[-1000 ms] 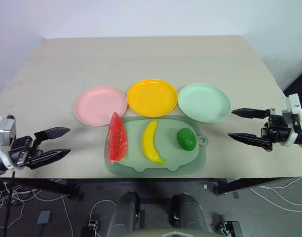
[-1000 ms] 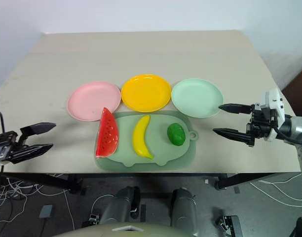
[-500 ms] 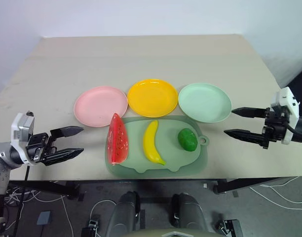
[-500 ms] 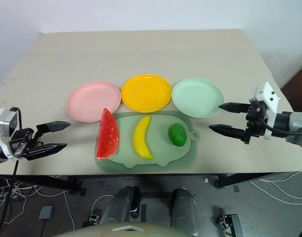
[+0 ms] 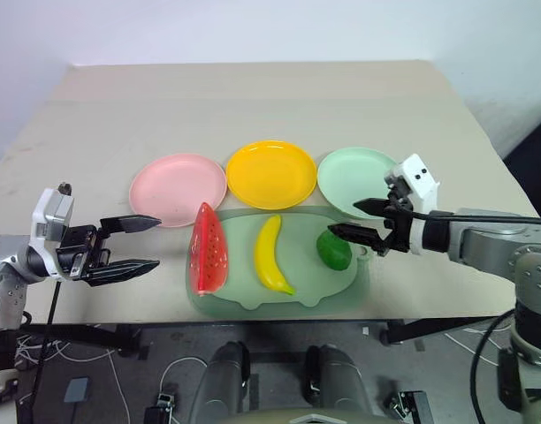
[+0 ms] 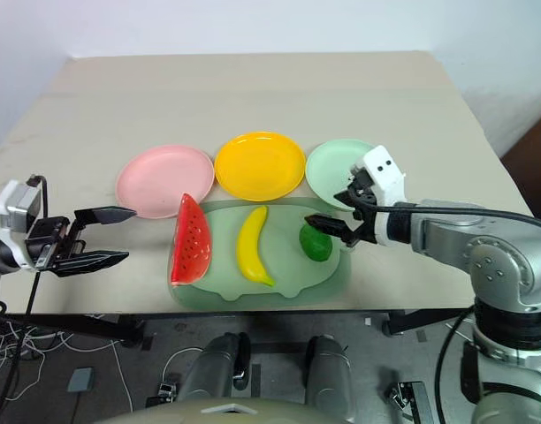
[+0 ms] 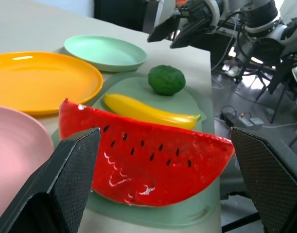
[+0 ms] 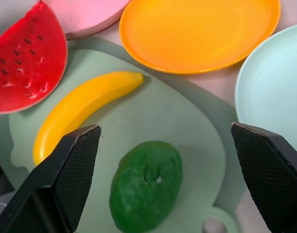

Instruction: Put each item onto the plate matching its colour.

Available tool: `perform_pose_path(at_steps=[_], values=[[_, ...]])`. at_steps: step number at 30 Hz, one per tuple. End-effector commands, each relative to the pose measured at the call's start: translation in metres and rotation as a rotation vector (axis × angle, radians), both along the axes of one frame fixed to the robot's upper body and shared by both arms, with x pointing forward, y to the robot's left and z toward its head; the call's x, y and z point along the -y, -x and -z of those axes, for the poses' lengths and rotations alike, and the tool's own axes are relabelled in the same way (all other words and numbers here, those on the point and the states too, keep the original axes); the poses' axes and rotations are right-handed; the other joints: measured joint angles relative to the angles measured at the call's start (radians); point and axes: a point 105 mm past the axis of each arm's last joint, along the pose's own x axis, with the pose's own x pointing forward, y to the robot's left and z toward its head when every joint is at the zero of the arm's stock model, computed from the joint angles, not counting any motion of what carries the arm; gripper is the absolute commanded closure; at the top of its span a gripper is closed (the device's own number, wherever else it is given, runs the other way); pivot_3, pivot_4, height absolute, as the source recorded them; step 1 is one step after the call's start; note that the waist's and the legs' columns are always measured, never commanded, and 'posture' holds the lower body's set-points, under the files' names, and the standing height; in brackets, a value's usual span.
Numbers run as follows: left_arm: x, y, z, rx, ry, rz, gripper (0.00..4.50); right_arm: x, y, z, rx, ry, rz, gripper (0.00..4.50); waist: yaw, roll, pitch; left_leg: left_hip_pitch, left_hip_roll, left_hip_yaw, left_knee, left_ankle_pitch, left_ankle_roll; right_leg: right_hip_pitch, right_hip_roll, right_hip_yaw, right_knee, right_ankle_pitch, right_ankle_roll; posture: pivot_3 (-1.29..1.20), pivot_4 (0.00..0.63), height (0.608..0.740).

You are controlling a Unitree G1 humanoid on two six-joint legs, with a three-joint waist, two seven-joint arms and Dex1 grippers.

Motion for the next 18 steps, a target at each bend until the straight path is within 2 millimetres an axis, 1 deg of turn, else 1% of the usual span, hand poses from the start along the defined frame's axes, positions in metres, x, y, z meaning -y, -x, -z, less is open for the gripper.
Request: perform_pose_path(at_steps=[1, 7, 18], values=[[-0.003, 0.001, -0.007, 0.023, -0.025, 0.001, 0.03, -0.007, 0.001, 0.000, 0.008, 0.036, 0.020, 0.00, 0.001, 0.000, 0.000, 0.000, 0.000, 0.001, 0.000, 0.000, 0.000, 0.000, 0.000, 0.000, 0.000, 0.001, -0.001, 0.00, 0.150, 0.677], [-0.005, 0.004, -0.004, 0.012, -0.026, -0.008, 0.03, -0.020, 0.008, 0.015, -0.032, 0.062, 0.015, 0.00, -0.002, 0.000, 0.000, 0.000, 0.001, 0.002, 0.000, 0.000, 0.000, -0.002, 0.001, 0.002, 0.000, 0.000, -0.001, 0.00, 0.150, 0.677], [-0.003, 0.005, -0.002, 0.011, -0.014, -0.014, 0.03, -0.018, 0.006, 0.039, -0.063, 0.138, 0.043, 0.00, -0.006, 0.000, 0.000, 0.000, 0.001, 0.003, -0.003, 0.000, 0.000, -0.003, 0.002, 0.002, -0.001, 0.000, 0.000, 0.00, 0.150, 0.677]])
